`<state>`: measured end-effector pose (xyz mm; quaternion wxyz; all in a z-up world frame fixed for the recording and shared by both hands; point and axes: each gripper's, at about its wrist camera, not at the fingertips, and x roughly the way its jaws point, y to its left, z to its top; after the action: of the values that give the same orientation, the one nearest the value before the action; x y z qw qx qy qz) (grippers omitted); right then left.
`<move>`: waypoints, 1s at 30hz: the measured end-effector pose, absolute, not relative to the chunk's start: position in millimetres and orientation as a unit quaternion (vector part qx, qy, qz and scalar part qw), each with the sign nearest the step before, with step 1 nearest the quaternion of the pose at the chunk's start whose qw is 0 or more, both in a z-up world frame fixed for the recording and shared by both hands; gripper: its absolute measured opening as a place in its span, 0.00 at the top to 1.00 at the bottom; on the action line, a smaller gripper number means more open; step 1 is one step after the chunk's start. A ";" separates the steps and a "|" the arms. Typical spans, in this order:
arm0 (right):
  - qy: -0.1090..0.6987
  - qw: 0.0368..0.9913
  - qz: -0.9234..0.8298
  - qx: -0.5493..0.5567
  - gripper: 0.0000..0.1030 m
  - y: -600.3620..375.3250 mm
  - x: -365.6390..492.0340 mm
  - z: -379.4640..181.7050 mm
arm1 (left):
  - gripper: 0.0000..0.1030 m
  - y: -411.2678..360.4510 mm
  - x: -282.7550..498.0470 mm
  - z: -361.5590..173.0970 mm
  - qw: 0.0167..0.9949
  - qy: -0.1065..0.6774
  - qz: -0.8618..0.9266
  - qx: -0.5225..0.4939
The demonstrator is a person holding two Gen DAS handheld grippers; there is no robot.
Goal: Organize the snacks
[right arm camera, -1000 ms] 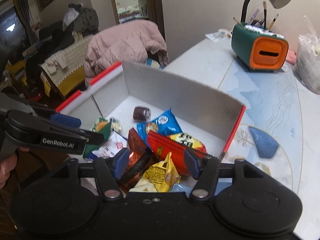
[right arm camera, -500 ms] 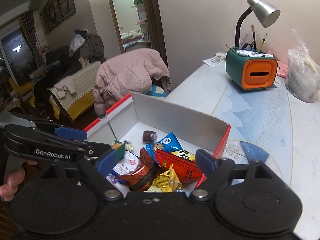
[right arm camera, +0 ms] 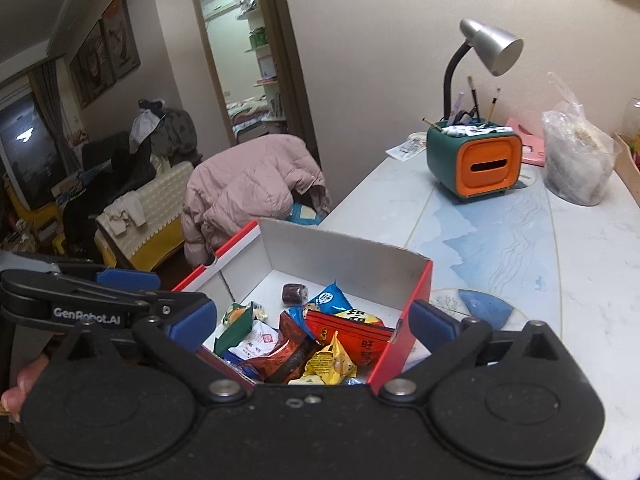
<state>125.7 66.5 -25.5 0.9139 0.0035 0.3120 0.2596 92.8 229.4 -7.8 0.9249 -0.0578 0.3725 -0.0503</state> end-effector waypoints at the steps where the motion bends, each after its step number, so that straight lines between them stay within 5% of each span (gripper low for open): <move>1: 0.310 0.916 0.256 0.007 0.00 65.1 123.6 -25.5 | 0.21 229.0 90.9 -7.0 0.926 0.369 -0.051 -0.060; 11: 0.297 0.933 0.201 0.041 0.00 57.1 103.3 -35.2 | 0.13 219.2 72.0 -10.3 0.928 0.365 -0.042 -0.068; 30: 0.264 0.956 0.117 0.054 0.00 49.4 70.6 -43.0 | 0.13 211.1 50.2 -13.8 0.929 0.364 -0.027 -0.064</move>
<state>70.6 49.4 -43.0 0.9560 0.0542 0.2638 0.1166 50.2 211.1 -13.8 0.9287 -0.0642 0.3643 -0.0270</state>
